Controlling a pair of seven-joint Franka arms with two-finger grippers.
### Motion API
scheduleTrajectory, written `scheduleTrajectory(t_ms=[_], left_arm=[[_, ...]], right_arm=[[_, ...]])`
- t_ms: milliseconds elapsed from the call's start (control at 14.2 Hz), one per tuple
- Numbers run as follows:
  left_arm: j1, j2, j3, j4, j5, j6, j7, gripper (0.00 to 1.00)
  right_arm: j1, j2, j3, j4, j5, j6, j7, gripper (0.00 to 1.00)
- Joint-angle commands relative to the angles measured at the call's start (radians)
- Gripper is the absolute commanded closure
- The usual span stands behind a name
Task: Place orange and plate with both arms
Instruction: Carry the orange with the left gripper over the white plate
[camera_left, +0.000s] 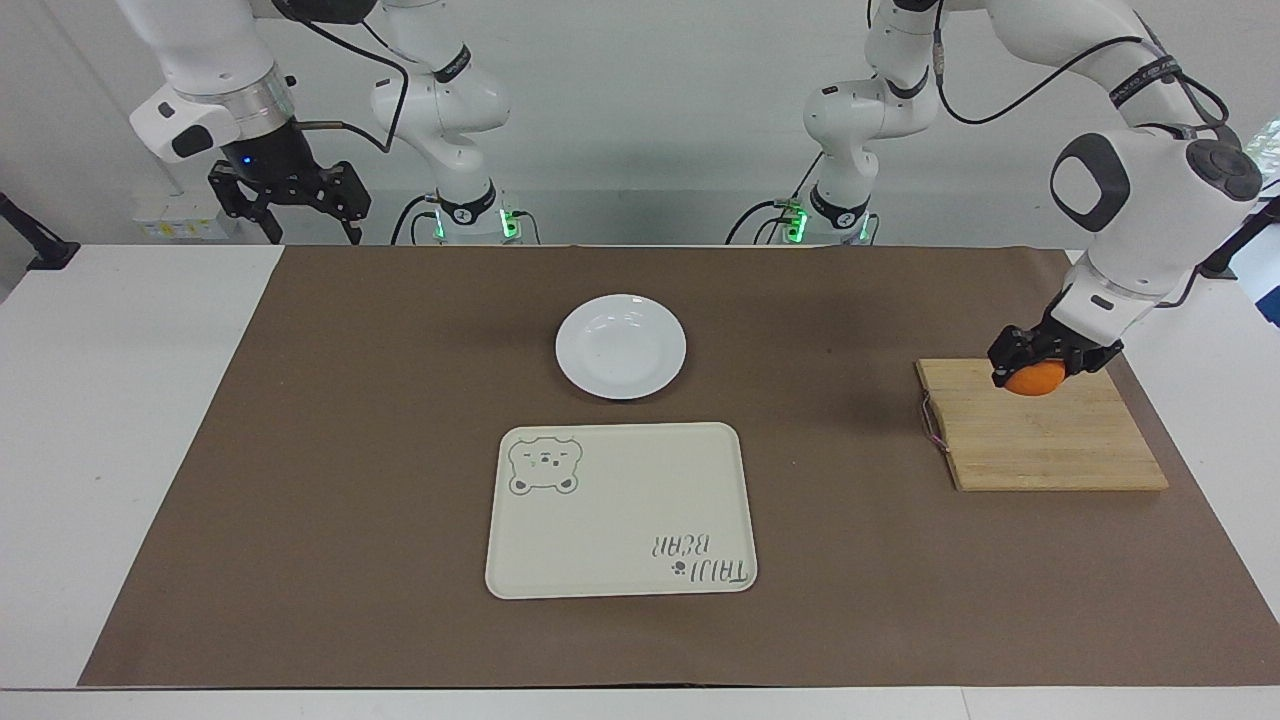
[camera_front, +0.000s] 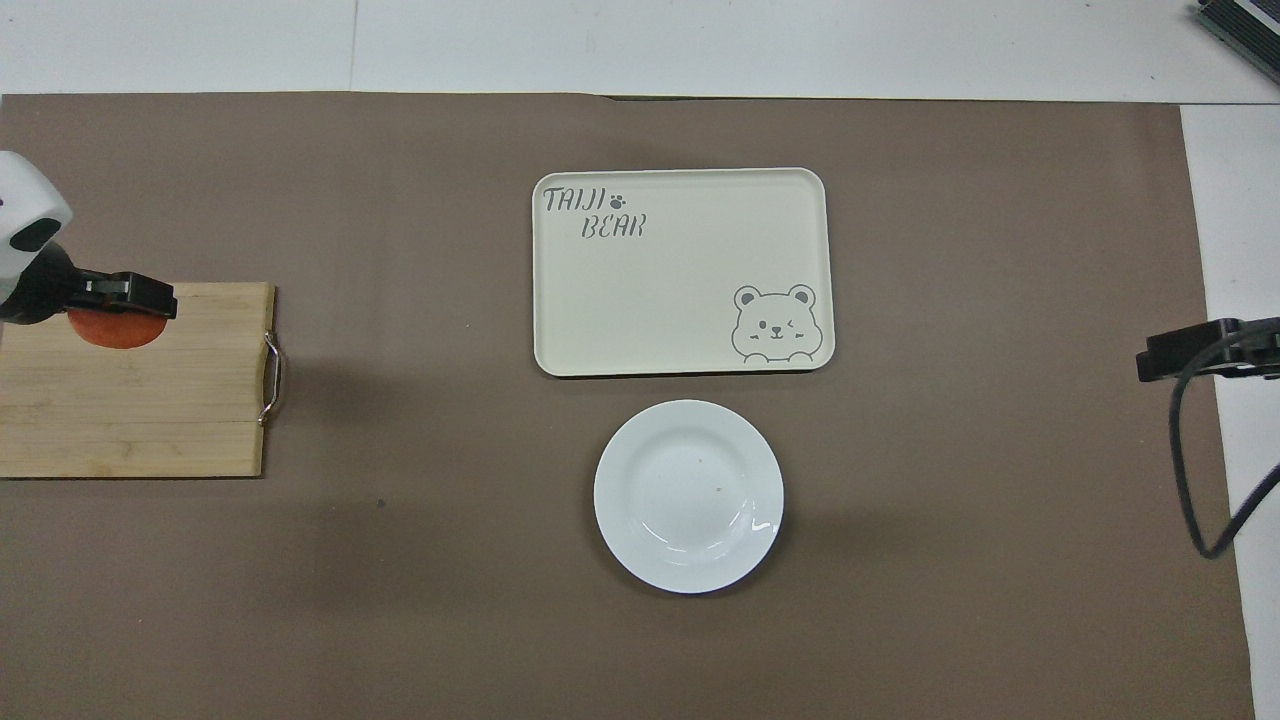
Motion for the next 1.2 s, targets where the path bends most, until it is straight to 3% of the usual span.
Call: scheduleTrajectory(t_ms=[0,424,848,1130], left_arm=[[-0.103,-0.027,0.016,-0.008,0.003,-0.028,-0.122,1.00],[-0.284,-0.041,0.008,-0.055,0.000,0.006,-0.183,1.00],[-0.453,-0.015,0.008,-0.226,-0.007,0.265,-0.337,1.00],[-0.573,0.031,0.008,-0.247,-0.007,0.354,-0.493,1.00]], right_arm=[[-0.011,-0.018,0.004,-0.023,0.006,0.016,-0.020,0.00],[-0.011,-0.018,0.004,-0.023,0.006,0.016,-0.020,0.00],[-0.011,-0.018,0.004,-0.023,0.006,0.016,-0.020,0.00],[-0.011,-0.018,0.004,-0.023,0.006,0.016,-0.020,0.00]])
